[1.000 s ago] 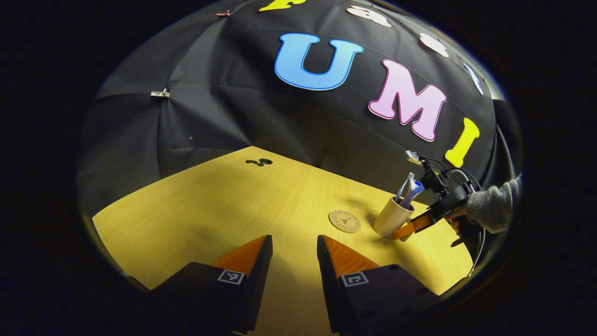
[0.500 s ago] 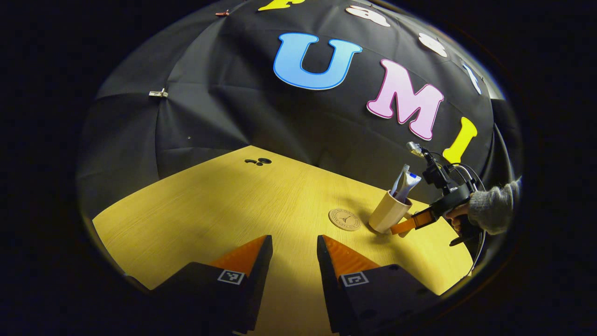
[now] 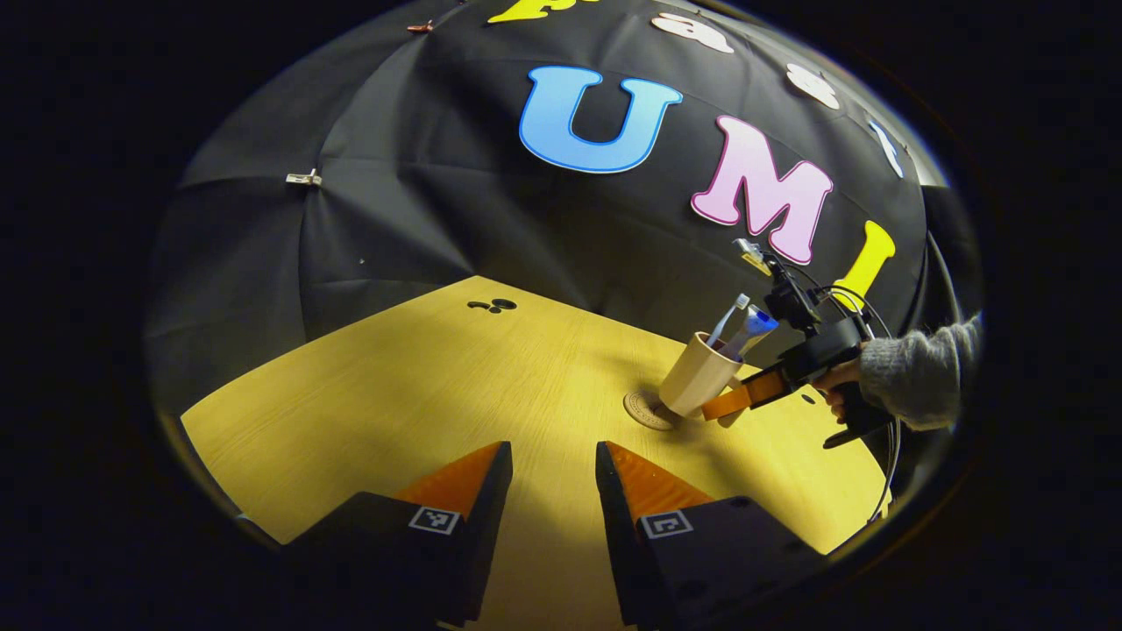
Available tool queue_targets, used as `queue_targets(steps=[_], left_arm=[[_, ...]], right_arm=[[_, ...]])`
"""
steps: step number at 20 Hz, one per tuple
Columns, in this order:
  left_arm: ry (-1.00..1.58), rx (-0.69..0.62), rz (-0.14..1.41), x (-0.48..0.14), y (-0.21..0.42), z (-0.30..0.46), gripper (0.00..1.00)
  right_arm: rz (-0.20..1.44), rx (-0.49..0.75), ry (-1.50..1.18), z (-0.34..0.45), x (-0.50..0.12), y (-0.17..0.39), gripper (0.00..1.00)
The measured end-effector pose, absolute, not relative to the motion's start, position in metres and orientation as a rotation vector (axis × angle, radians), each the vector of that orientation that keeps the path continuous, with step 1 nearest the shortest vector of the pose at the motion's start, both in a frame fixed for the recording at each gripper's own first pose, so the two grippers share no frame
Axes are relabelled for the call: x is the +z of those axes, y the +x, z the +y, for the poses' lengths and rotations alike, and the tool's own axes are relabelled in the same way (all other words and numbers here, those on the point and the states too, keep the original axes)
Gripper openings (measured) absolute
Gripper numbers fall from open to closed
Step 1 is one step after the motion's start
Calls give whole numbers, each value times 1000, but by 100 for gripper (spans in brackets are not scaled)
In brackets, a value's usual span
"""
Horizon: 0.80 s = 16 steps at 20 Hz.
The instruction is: Put the toothbrush and toothpaste on the desktop into the cup, then pick up the cup and place it on the coaster on the desktop.
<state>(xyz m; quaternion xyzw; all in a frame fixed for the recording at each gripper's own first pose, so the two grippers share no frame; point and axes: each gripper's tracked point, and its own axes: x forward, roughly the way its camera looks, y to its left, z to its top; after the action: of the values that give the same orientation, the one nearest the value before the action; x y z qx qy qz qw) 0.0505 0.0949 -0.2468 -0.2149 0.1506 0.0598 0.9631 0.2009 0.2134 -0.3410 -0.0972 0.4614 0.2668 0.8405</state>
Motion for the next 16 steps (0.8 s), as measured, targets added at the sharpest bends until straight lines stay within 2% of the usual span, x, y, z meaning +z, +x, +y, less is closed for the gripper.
queue_targets(steps=[16], left_arm=[[-460, 154, 311, -260, 29, 113, 60]], right_arm=[[1001, 576, -286, 233, -357, 204, 27]])
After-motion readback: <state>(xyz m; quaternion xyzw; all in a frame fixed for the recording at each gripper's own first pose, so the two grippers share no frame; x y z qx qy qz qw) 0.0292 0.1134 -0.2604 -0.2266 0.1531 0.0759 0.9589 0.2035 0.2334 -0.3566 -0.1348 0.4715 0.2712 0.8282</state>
